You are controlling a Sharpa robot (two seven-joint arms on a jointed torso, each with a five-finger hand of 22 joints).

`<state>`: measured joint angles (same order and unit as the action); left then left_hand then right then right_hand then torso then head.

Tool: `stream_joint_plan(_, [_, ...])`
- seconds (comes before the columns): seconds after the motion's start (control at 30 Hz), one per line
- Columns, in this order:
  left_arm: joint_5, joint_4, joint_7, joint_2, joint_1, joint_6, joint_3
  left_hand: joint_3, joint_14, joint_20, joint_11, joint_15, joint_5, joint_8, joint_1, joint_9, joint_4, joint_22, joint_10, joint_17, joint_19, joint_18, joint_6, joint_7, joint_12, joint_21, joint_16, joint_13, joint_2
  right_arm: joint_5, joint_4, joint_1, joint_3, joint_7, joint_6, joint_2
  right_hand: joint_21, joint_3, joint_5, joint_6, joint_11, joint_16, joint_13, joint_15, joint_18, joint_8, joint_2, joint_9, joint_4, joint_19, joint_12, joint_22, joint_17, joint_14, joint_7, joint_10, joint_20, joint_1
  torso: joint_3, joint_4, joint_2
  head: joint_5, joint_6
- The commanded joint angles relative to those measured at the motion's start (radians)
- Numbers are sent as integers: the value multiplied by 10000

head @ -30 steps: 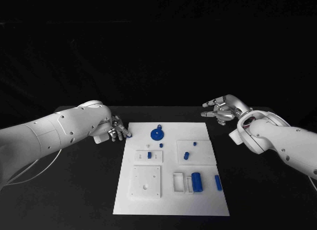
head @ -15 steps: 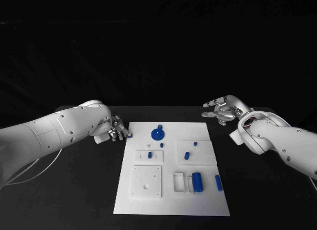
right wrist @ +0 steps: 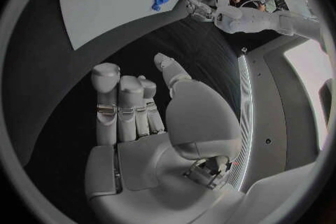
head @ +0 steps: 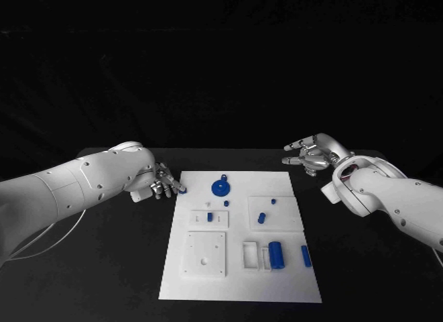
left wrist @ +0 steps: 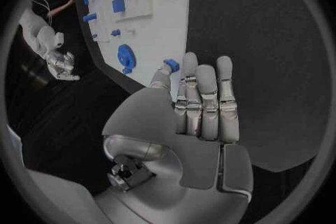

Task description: Assemble the parts on the task board

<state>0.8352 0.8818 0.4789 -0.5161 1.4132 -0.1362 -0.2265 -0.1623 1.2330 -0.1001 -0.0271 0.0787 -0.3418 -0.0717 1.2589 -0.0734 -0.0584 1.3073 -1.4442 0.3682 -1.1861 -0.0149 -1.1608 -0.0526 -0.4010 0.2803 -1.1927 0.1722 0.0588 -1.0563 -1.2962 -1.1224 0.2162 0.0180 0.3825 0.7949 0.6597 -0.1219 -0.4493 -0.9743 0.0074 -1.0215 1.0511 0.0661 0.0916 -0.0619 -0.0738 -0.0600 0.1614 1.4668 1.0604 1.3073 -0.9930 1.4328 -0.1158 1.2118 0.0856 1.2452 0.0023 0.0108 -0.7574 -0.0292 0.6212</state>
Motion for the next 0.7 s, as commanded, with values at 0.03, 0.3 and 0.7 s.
stream_joint_plan(0.03, [164, 50, 356, 11, -156, -225, -78, -101, 46, -4, -20, 34, 171, 42, -107, 20, -135, 202, -28, 4, -66, 149, 26, -91, -66, -5, -36, 19, -161, -8, -9, 8, 5, -107, -29, -9, -5, -39, -45, -29, -26, 33, 9, 14, 113, 16, -15, -6, -25, 306, -11, 767, -12, 44, -18, -59, -2, -77, 6, -1, 1, -14, -12])
stream_joint_plan(0.3, [206, 72, 354, 11, -156, -133, -78, 116, 46, 15, 18, 9, 1260, 24, -680, -17, -640, 205, -10, -12, -114, 149, 94, -106, -128, -83, -27, 59, -647, -8, -1, 13, 5, -107, -29, -18, -5, -39, -45, -29, -26, 33, 9, 14, 113, 16, -15, -6, -25, 306, -11, 767, -12, 44, -18, -59, -2, -77, 10, -10, -4, -8, -24])
stream_joint_plan(0.7, [143, 84, 330, -50, -156, 18, -76, 461, 53, 17, 17, 4, 992, 26, -743, -19, -787, 208, 7, -29, -147, 149, 106, -110, -142, -147, -29, 62, -816, -8, 4, 32, 5, -106, -34, -11, -5, -39, -45, -29, -26, 33, 9, 14, 113, 16, -15, -6, -25, 306, -11, 767, -12, 44, -18, -59, -2, -77, 5, -7, 2, 1, -43])
